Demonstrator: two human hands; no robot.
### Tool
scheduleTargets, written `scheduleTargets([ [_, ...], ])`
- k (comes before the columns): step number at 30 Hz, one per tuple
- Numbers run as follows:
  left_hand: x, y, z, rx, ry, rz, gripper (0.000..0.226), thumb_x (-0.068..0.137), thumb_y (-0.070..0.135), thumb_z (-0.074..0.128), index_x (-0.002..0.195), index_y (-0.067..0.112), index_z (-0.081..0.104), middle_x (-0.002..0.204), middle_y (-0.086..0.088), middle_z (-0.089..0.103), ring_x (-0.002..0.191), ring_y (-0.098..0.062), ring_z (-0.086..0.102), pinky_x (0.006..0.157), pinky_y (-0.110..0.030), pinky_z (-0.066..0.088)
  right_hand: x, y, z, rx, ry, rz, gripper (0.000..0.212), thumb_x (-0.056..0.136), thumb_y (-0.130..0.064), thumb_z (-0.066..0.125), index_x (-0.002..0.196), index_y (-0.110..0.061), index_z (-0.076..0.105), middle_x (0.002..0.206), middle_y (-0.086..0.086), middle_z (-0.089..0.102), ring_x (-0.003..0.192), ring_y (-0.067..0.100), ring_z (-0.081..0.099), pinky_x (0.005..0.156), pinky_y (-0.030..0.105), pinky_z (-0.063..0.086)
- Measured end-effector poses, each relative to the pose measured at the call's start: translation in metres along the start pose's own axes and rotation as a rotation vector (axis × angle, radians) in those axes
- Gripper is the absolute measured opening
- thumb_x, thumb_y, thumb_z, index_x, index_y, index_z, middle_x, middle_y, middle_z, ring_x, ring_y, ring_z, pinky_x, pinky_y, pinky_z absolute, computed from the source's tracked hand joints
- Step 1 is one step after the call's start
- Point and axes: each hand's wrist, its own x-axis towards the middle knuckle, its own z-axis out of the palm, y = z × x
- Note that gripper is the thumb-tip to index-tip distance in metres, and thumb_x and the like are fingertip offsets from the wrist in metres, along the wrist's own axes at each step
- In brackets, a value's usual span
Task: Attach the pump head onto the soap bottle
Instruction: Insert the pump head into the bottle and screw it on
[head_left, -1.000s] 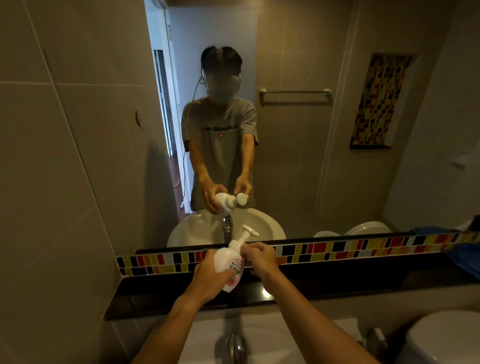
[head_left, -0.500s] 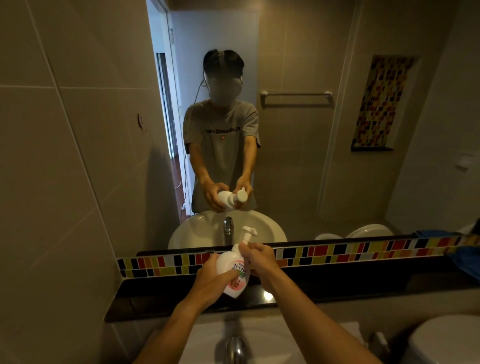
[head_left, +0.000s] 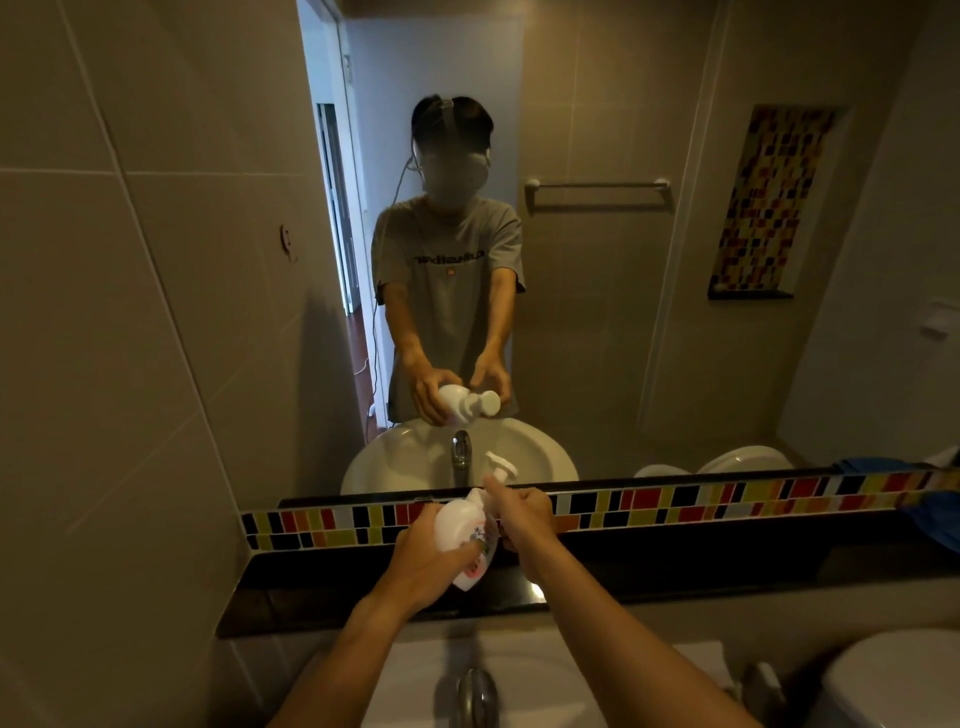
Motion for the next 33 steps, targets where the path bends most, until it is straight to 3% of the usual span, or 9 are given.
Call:
scheduleTargets([
  [4,-0.001,0.004,-0.007,-0.105,-0.070,-0.059,0.043,0.080,0.029,0.073,0.118,0.025,0.052,0.112,-0.004,0.063,0.096,-0.016,0.065,0.067,-0.027,0.058,0.000,-0.006,-0.002,0.070,-0.115,0.071,0.026,0.081,-0.017,0.052,0.103,-0.008,0.061,0.101,0.017,0.064,0.088,0.027,0.061,0.076,0.039,0.050],
  [8,-0.003,0.005,-0.011,-0.277,-0.187,-0.118,0.047,0.074,0.038,0.068,0.116,0.021,0.058,0.106,-0.011,0.069,0.093,-0.026,0.070,0.070,-0.040,0.061,0.004,-0.005,-0.007,0.176,-0.307,0.144,0.034,0.078,-0.021,0.062,0.109,-0.008,0.057,0.102,0.020,0.068,0.085,0.031,0.067,0.071,0.040,0.056],
  [11,-0.002,0.004,-0.007,-0.278,-0.158,-0.166,0.047,0.075,0.039,0.068,0.118,0.020,0.058,0.103,-0.009,0.070,0.092,-0.025,0.070,0.069,-0.039,0.060,0.008,0.002,-0.001,0.055,-0.264,0.073,0.039,0.085,-0.028,0.069,0.113,-0.001,0.063,0.109,0.025,0.073,0.092,0.034,0.072,0.085,0.048,0.058],
  [14,-0.002,0.002,0.000,-0.160,-0.047,-0.095,0.039,0.079,0.035,0.071,0.113,0.029,0.052,0.105,0.002,0.064,0.095,-0.015,0.065,0.073,-0.032,0.058,0.005,0.006,0.004,-0.068,-0.206,0.034,0.040,0.089,-0.033,0.064,0.118,-0.005,0.063,0.112,0.019,0.072,0.100,0.030,0.069,0.086,0.044,0.056],
  [18,-0.004,0.005,-0.002,-0.168,-0.019,-0.121,0.042,0.081,0.036,0.070,0.117,0.028,0.049,0.107,0.000,0.063,0.093,-0.015,0.066,0.063,-0.026,0.055,0.001,0.002,0.001,0.006,-0.216,0.085,0.032,0.090,-0.022,0.051,0.119,-0.010,0.057,0.109,0.018,0.068,0.106,0.035,0.065,0.097,0.050,0.051],
  [22,-0.005,0.003,-0.005,-0.235,-0.123,-0.149,0.043,0.083,0.033,0.066,0.122,0.017,0.054,0.107,-0.008,0.068,0.093,-0.023,0.070,0.072,-0.039,0.061,-0.002,0.002,-0.006,0.163,-0.305,0.156,0.019,0.089,-0.016,0.045,0.106,-0.010,0.052,0.096,0.018,0.063,0.091,0.033,0.062,0.100,0.051,0.047],
  [24,-0.008,0.000,-0.004,-0.282,-0.130,-0.145,0.044,0.084,0.030,0.066,0.124,0.015,0.054,0.108,-0.008,0.067,0.095,-0.023,0.069,0.074,-0.038,0.061,-0.002,0.003,-0.008,0.157,-0.344,0.159,0.021,0.091,-0.019,0.050,0.108,-0.006,0.054,0.100,0.020,0.066,0.093,0.034,0.064,0.099,0.051,0.048],
  [29,-0.014,-0.004,0.006,0.011,0.037,-0.015,0.054,0.079,0.033,0.074,0.126,0.022,0.048,0.115,-0.001,0.059,0.103,-0.019,0.062,0.070,-0.022,0.055,0.002,0.018,0.000,-0.052,-0.232,0.031,0.031,0.092,-0.029,0.062,0.113,-0.006,0.065,0.112,0.018,0.071,0.105,0.033,0.067,0.097,0.051,0.052],
  [33,-0.017,0.005,0.005,-0.309,-0.088,-0.219,0.042,0.084,0.033,0.067,0.122,0.019,0.053,0.109,-0.008,0.066,0.096,-0.024,0.068,0.070,-0.035,0.059,0.002,0.017,-0.008,0.224,-0.329,0.176,0.025,0.092,-0.027,0.053,0.105,-0.007,0.060,0.098,0.019,0.067,0.090,0.033,0.065,0.086,0.046,0.052],
])
